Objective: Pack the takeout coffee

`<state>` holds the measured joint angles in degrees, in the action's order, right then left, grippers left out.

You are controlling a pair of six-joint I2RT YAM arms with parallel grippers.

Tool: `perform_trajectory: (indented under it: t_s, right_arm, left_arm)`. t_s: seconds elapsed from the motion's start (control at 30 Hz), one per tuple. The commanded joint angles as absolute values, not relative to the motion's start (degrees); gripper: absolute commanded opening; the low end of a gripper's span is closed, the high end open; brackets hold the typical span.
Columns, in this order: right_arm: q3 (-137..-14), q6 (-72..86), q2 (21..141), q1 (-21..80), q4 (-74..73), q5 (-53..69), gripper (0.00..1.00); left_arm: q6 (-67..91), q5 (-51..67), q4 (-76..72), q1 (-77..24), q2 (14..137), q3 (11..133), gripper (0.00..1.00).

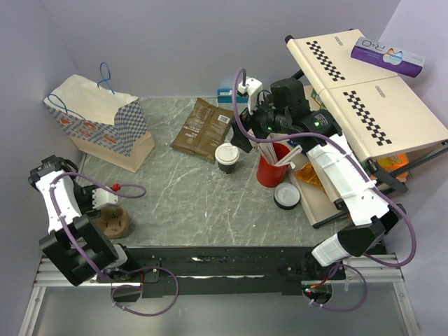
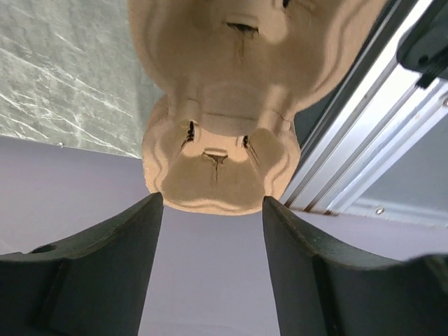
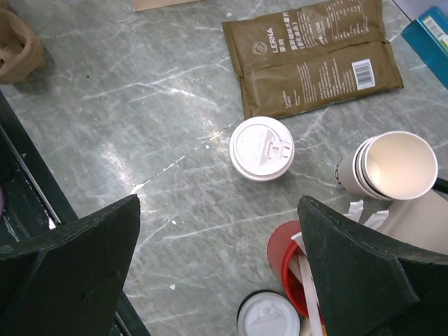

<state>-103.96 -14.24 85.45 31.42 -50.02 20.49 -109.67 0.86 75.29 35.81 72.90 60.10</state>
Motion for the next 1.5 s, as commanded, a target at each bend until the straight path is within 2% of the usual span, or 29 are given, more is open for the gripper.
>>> perform_trajectory:
  t_s: [0.0,0.17,0.53,0.97,1.47]
  right_arm:
    - [-103.54,-15.03,82.09,31.82,-50.1,18.72,1.0]
    - [-102.39,-15.38,81.48,31.82,-49.75,18.19,0.99]
    - [-101.16,-15.73,80.42,31.73,-50.01,17.32,0.99]
    - [-101.25,-16.08,80.42,31.9,-50.27,17.23,1.0]
    - [-100.9,-16.35,80.86,31.99,-50.36,17.05,1.0]
  left_arm:
    - [-118.91,0.44,78.84,35.68,72.77,60.73,0.63]
    - [-119.62,3.77,78.84,35.24,72.86,60.47,0.6]
    - [-117.68,8.61,78.57,32.52,72.33,56.87,0.61]
    - [-118.04,7.12,73.66,31.73,72.25,52.47,0.62]
    - [-119.53,4.57,71.63,31.38,73.48,50.45,0.57]
